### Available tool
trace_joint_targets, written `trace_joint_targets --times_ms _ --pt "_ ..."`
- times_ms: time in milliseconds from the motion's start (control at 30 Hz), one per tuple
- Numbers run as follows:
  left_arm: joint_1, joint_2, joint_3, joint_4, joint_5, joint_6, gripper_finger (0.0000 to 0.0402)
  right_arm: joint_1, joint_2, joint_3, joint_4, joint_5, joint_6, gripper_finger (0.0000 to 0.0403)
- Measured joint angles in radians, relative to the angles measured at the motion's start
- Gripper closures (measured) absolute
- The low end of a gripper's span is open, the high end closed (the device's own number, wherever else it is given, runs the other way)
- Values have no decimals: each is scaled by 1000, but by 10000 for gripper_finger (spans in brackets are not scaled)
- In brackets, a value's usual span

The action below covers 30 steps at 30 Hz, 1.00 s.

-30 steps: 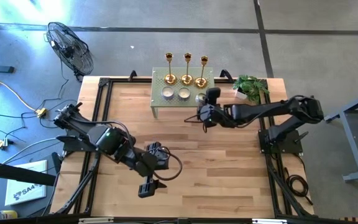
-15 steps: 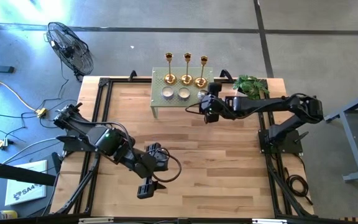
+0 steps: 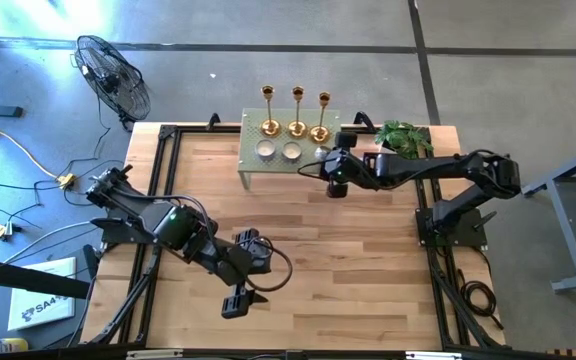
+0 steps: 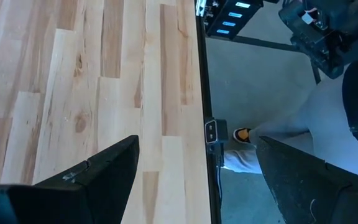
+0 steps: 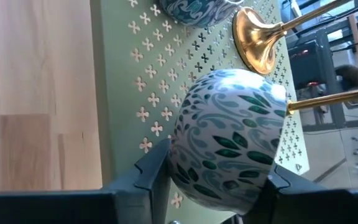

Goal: Pick & Place candle stick holders
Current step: Put the blue scented candle on the shelf

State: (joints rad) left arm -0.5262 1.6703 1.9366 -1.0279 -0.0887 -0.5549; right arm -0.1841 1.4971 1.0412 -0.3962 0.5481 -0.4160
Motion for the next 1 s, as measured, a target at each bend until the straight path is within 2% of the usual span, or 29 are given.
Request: trace_joint_targets --times_ms 300,500,700,1000 --pt "0 0 0 1 0 -4 85 1 2 -2 7 6 24 272" --pt "0 0 0 1 -1 -4 85 3 5 -4 4 91 60 269" --pt "0 0 0 1 -1 -2 85 2 2 -3 9 33 31 253" --pt "0 0 0 1 -2 0 85 1 1 -3 6 27 -36 257"
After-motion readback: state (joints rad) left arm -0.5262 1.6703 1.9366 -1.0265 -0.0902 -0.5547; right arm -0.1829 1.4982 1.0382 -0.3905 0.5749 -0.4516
